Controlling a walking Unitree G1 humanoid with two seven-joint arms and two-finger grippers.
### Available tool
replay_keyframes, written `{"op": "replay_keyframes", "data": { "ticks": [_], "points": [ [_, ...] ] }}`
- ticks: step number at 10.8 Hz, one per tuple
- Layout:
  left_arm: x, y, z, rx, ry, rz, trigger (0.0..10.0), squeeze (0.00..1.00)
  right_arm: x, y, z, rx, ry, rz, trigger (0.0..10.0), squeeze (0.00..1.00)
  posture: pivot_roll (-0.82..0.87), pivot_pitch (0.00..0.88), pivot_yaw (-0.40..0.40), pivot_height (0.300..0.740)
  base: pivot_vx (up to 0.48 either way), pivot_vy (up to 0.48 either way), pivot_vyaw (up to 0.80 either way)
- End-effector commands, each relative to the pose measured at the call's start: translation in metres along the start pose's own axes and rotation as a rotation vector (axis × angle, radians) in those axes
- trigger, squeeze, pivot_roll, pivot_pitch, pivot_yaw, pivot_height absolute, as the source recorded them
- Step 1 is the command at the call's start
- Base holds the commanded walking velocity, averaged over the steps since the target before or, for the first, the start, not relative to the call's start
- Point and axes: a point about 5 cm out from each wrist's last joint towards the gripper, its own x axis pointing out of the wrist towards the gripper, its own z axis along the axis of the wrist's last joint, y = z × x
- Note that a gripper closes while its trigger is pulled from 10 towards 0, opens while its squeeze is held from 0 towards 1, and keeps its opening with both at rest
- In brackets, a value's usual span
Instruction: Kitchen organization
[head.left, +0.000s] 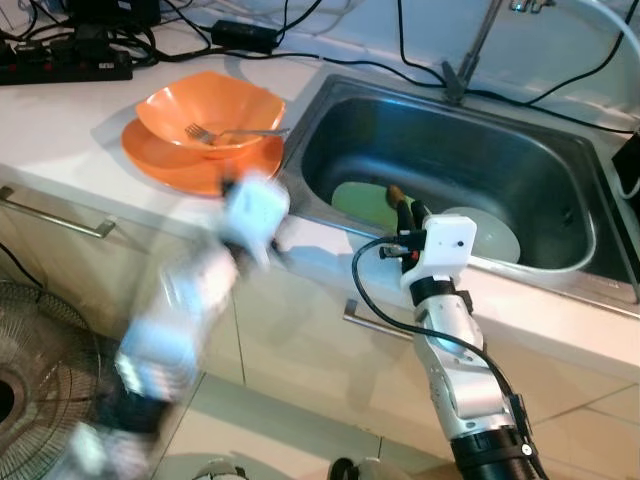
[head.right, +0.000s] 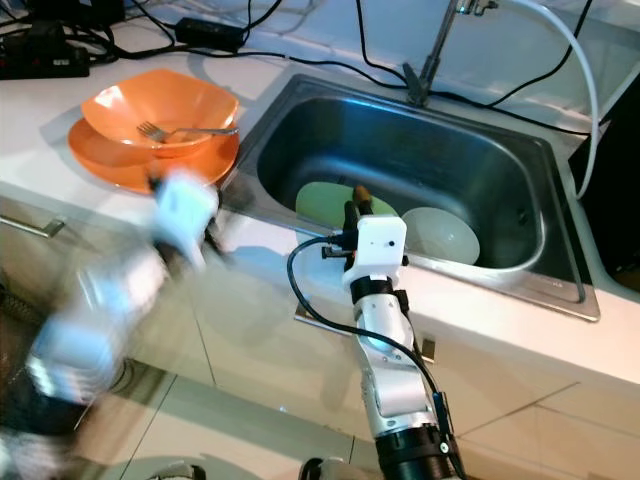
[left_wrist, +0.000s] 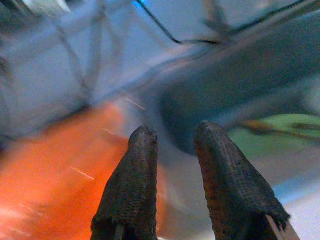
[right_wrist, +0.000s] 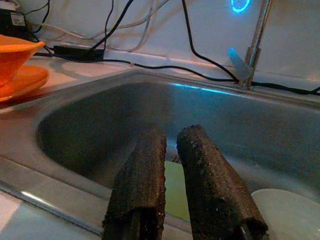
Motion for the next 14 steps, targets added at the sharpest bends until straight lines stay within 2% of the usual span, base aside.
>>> {"op": "replay_keyframes", "data": {
  "ticks": [1,2,3,6,9,10,14],
  "points": [
    [0.004,0.000,0.003,0.030,-0.007,0.003,10.0,0.00,0.000,-0.005,-0.006,-0.009,0.033,-0.024,10.0,0.00,0.01,0.074,-0.097,0.740,0.000,0.000,0.00],
    [0.007,0.008,0.006,0.079,-0.011,0.011,10.0,0.00,0.000,-0.006,-0.007,-0.010,0.035,-0.030,10.0,0.00,0.01,0.076,-0.095,0.740,0.000,0.000,0.00],
    [0.014,0.016,0.007,0.164,0.009,-0.023,10.0,0.00,0.001,-0.008,-0.007,-0.011,0.039,-0.042,10.0,0.00,0.01,0.078,-0.093,0.740,0.000,0.000,0.00],
    [0.021,0.015,-0.003,0.237,0.059,-0.110,10.0,0.00,0.002,-0.008,-0.007,-0.012,0.041,-0.050,10.0,0.00,0.01,0.082,-0.091,0.740,0.000,0.000,0.00],
    [0.035,0.018,0.001,0.290,0.051,-0.094,10.0,0.00,0.003,-0.009,-0.007,-0.012,0.038,-0.055,10.0,0.00,0.01,0.083,-0.093,0.740,0.000,0.000,0.00],
    [0.036,0.018,0.004,0.292,0.040,-0.087,10.0,1.00,0.002,-0.009,-0.007,-0.012,0.037,-0.058,10.0,0.00,0.01,0.086,-0.092,0.740,0.000,0.000,0.00],
    [0.042,0.019,0.005,0.342,0.031,-0.059,10.0,1.00,0.002,-0.010,-0.008,-0.011,0.041,-0.062,10.0,0.00,0.01,0.086,-0.092,0.740,0.000,0.000,0.00]
  ]
}}
